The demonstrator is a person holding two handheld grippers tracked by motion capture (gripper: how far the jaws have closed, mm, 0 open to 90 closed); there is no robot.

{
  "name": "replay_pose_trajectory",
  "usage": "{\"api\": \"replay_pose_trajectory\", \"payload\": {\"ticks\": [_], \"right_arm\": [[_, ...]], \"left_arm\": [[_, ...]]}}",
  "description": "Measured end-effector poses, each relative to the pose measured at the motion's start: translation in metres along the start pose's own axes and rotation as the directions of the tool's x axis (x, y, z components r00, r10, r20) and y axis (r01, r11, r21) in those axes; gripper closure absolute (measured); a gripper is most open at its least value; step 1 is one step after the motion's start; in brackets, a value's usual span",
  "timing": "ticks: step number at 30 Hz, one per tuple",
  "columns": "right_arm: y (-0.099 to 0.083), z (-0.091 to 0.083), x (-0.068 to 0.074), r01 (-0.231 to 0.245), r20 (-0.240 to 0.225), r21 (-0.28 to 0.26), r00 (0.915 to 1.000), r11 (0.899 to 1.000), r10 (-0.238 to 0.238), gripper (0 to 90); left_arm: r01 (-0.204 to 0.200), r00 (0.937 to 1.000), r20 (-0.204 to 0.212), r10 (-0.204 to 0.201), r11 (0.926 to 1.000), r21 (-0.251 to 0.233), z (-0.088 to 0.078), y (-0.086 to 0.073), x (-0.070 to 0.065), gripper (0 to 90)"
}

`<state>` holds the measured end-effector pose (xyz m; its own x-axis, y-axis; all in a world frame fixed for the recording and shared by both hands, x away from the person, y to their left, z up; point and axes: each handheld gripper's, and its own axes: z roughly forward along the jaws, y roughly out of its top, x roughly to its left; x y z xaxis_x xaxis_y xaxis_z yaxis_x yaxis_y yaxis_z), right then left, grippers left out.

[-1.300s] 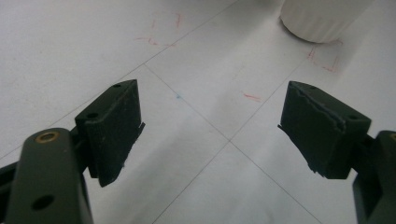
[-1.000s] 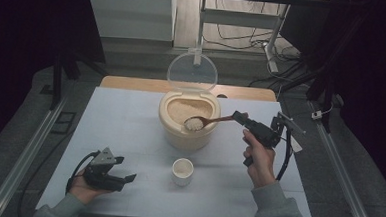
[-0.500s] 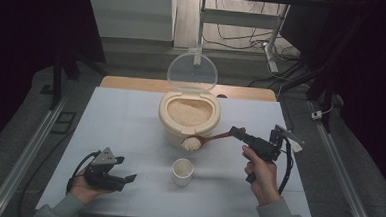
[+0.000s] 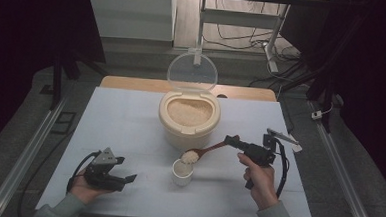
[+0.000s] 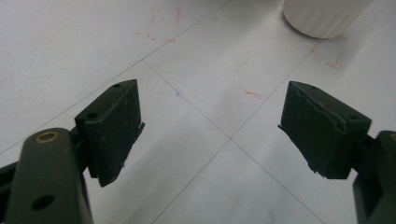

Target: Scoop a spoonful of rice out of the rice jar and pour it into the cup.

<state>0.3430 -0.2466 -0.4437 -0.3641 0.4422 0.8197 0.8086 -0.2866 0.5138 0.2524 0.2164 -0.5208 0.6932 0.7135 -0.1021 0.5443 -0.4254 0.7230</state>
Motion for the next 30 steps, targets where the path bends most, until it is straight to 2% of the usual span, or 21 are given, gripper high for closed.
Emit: {"api": "replay_pose_trajectory", "payload": {"ticks": [7,10,14,20,25,28,30], "right_arm": [[0.002,0.01,0.008,0.076,0.045,0.054,0.9959,0.996,-0.078,82.6],[0.004,0.013,0.013,0.106,0.05,0.065,0.9927,0.992,-0.11,82.5],[0.005,0.016,0.02,0.169,0.074,0.084,0.9816,0.982,-0.176,82.5],[0.005,0.016,0.028,0.23,0.075,0.088,0.9686,0.969,-0.237,82.5],[0.003,0.012,0.035,0.312,0.066,0.068,0.9463,0.948,-0.317,82.6],[0.001,0.009,0.041,0.375,0.055,0.054,0.9241,0.925,-0.378,82.5],[0.0,0.008,0.046,0.425,0.052,0.053,0.9025,0.904,-0.428,82.5]], "left_arm": [[-0.001,1.0,0.001,0.001,1.0,0.002,0.0,0.0,0.0,20.1],[0.003,1.0,0.0,-0.003,1.0,0.004,0.001,0.0,0.001,20.0],[0.003,1.0,0.0,-0.003,1.0,0.001,0.0,0.0,0.001,19.9],[0.0,1.0,0.001,0.0,1.0,0.004,0.0,0.0,0.0,19.9],[-0.003,1.0,0.0,0.003,1.0,0.007,0.001,0.0,0.0,19.9],[-0.003,1.0,0.0,0.003,1.0,0.006,0.001,0.0,0.0,19.9],[-0.002,1.0,-0.001,0.002,1.0,0.006,0.001,0.0,0.0,19.9]]}}
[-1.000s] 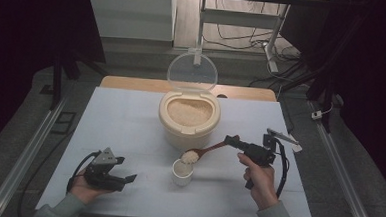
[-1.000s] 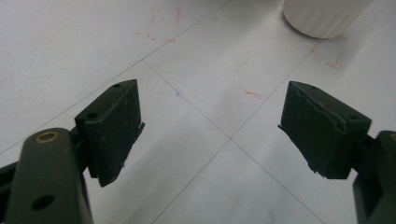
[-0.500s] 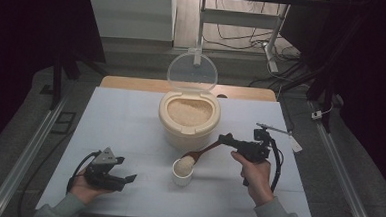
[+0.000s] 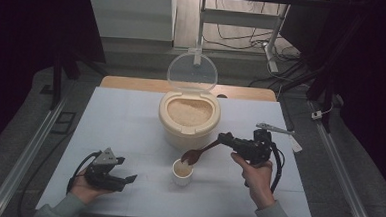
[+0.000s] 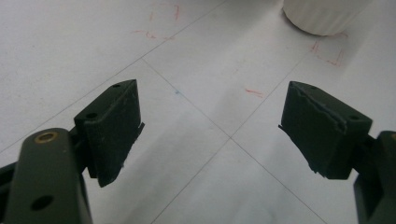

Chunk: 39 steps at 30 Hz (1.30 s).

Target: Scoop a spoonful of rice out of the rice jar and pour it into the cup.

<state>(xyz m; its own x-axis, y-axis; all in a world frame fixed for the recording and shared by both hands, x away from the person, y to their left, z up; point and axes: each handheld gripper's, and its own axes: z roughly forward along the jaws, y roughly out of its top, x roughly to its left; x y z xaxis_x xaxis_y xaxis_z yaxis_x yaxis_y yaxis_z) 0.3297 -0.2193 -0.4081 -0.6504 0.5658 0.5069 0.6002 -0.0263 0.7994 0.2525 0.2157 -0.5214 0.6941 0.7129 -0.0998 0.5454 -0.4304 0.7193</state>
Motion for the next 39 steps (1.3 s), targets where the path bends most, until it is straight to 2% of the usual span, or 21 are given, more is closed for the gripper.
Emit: {"api": "replay_pose_trajectory", "payload": {"ticks": [3,5,13,22,24,31,36,39], "right_arm": [[0.001,-0.001,0.007,0.076,0.014,-0.001,0.997,0.997,-0.076,82.6],[0.0,-0.002,0.01,0.095,0.01,-0.007,0.9954,0.995,-0.095,82.6],[0.0,-0.006,0.006,0.098,-0.031,-0.062,0.9945,0.993,-0.1,82.6],[0.004,-0.026,-0.004,0.103,-0.045,-0.126,0.9929,0.987,-0.11,82.6],[0.007,-0.03,-0.006,0.104,-0.045,-0.113,0.993,0.988,-0.109,82.6],[0.015,-0.043,-0.007,0.162,-0.011,-0.037,0.9867,0.986,-0.162,82.6],[0.017,-0.042,-0.003,0.22,-0.013,0.074,0.9756,0.973,-0.219,82.6],[0.017,-0.039,-0.003,0.234,-0.024,0.117,0.9722,0.965,-0.233,82.5]], "left_arm": [[-0.001,1.0,0.0,0.001,1.0,0.001,0.0,0.0,0.0,19.9],[0.0,1.0,0.0,0.0,1.0,0.002,0.0,0.0,0.0,19.9],[-0.002,1.0,-0.003,0.002,1.0,0.0,0.0,0.0,-0.001,19.9],[-0.002,1.0,-0.002,0.002,1.0,0.005,0.001,0.0,0.0,19.9],[0.0,1.0,-0.002,0.0,1.0,0.004,0.001,0.0,0.0,19.9],[-0.004,1.0,-0.002,0.004,1.0,0.002,0.0,-0.001,-0.001,19.9],[-0.004,1.0,-0.002,0.004,1.0,0.002,0.0,-0.001,0.0,19.9],[-0.003,1.0,-0.002,0.003,1.0,0.0,0.0,-0.001,0.0,19.9]]}}
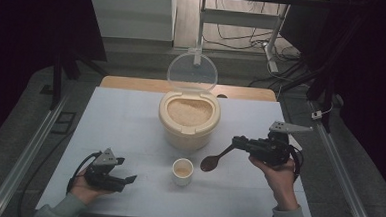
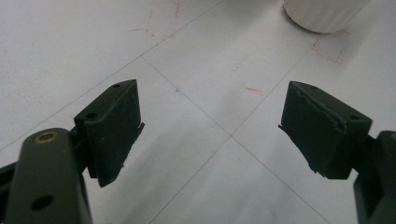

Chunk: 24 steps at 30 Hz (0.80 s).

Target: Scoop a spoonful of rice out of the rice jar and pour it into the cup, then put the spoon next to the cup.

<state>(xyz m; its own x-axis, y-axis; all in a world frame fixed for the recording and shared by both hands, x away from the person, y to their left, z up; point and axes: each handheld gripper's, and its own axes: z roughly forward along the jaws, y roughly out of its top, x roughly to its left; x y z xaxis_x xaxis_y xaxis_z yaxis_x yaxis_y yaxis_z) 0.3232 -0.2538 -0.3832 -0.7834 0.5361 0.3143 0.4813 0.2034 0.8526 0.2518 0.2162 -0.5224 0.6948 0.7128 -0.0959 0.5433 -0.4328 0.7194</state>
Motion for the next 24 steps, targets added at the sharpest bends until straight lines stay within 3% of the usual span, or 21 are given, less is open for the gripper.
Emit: {"api": "replay_pose_trajectory", "payload": {"ticks": [5,8,12,17,24], "right_arm": [[-0.001,0.005,0.0,0.01,-0.044,0.077,0.999,0.997,-0.006,82.5],[-0.002,0.011,0.001,0.016,-0.078,0.14,0.9969,0.99,-0.005,82.5],[-0.005,0.022,0.003,0.018,-0.118,0.214,0.993,0.977,0.007,82.5],[-0.01,0.039,0.007,0.025,-0.148,0.317,0.9887,0.948,0.024,82.5],[-0.016,0.057,0.005,0.021,-0.14,0.373,0.9896,0.928,0.034,82.1]], "left_arm": [[-0.001,1.0,-0.001,0.001,1.0,-0.001,-0.001,-0.001,0.0,20.4],[-0.003,1.0,-0.001,0.003,1.0,-0.002,-0.001,0.0,0.0,20.4],[-0.005,1.0,0.0,0.005,1.0,0.003,0.0,0.0,0.0,20.3],[-0.006,1.0,-0.001,0.006,1.0,-0.001,0.0,0.0,-0.001,20.2],[-0.012,0.9999,0.004,0.012,0.9999,0.008,0.001,0.001,0.0,20.1]]}}
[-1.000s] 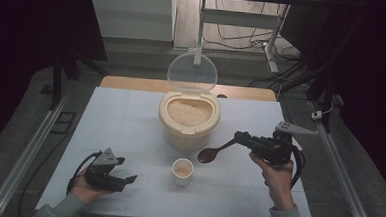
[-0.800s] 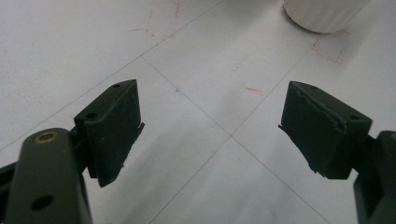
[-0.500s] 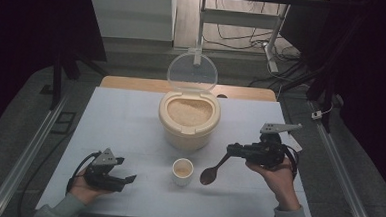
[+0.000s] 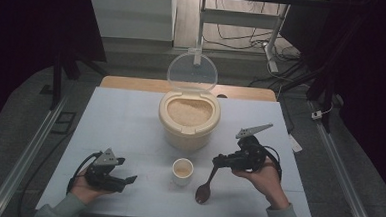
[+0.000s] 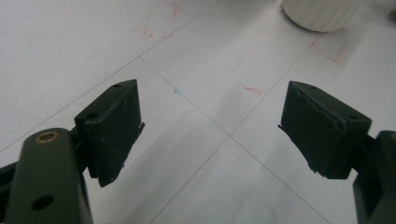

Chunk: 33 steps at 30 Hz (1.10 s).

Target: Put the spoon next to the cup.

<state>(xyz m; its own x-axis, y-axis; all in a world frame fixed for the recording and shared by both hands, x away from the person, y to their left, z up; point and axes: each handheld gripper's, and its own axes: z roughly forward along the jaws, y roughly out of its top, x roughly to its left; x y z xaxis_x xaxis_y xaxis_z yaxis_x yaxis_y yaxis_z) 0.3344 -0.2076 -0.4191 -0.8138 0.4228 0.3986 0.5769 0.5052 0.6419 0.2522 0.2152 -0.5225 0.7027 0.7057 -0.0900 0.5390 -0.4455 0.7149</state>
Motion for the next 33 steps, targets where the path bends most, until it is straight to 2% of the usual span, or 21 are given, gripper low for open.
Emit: {"api": "replay_pose_trajectory", "payload": {"ticks": [4,9,12,15,18,23,27,30,33], "right_arm": [[0.0,0.006,-0.009,-0.034,-0.003,-0.014,0.9994,0.999,0.034,81.0],[-0.003,0.013,-0.022,-0.048,0.069,-0.043,0.9963,0.998,0.051,75.5],[-0.007,0.02,-0.031,-0.037,0.129,-0.053,0.9907,0.998,0.043,70.6],[-0.01,0.028,-0.042,-0.03,0.19,-0.054,0.981,0.998,0.04,65.6],[-0.014,0.036,-0.052,-0.037,0.213,-0.052,0.976,0.998,0.047,61.3],[-0.02,0.051,-0.065,-0.044,0.284,-0.018,0.9578,0.999,0.047,53.0],[-0.023,0.06,-0.072,-0.053,0.327,0.013,0.944,0.999,0.046,47.4],[-0.025,0.067,-0.074,-0.038,0.372,0.036,0.9278,0.999,0.022,45.5],[-0.026,0.07,-0.074,-0.041,0.39,0.037,0.9206,0.998,0.023,45.0]], "left_arm": [[0.0,1.0,0.0,0.0,1.0,0.0,0.0,0.0,0.0,20.1],[-0.002,1.0,-0.001,0.002,1.0,0.002,0.0,0.0,-0.001,20.1],[0.004,1.0,0.0,-0.004,1.0,-0.002,0.0,0.0,-0.001,20.1],[-0.001,1.0,0.001,0.001,1.0,0.004,0.0,-0.001,-0.001,20.1],[0.0,1.0,0.0,0.0,1.0,0.003,0.0,-0.001,-0.001,20.1],[0.0,1.0,-0.002,0.0,1.0,0.003,0.0,-0.001,-0.001,20.1],[0.002,1.0,-0.003,-0.002,1.0,0.004,0.0,-0.002,-0.001,20.1],[0.0,1.0,-0.002,0.0,1.0,0.005,0.0,-0.002,-0.002,20.1],[-0.001,1.0,0.001,0.001,1.0,0.007,0.0,-0.002,-0.002,20.1]]}}
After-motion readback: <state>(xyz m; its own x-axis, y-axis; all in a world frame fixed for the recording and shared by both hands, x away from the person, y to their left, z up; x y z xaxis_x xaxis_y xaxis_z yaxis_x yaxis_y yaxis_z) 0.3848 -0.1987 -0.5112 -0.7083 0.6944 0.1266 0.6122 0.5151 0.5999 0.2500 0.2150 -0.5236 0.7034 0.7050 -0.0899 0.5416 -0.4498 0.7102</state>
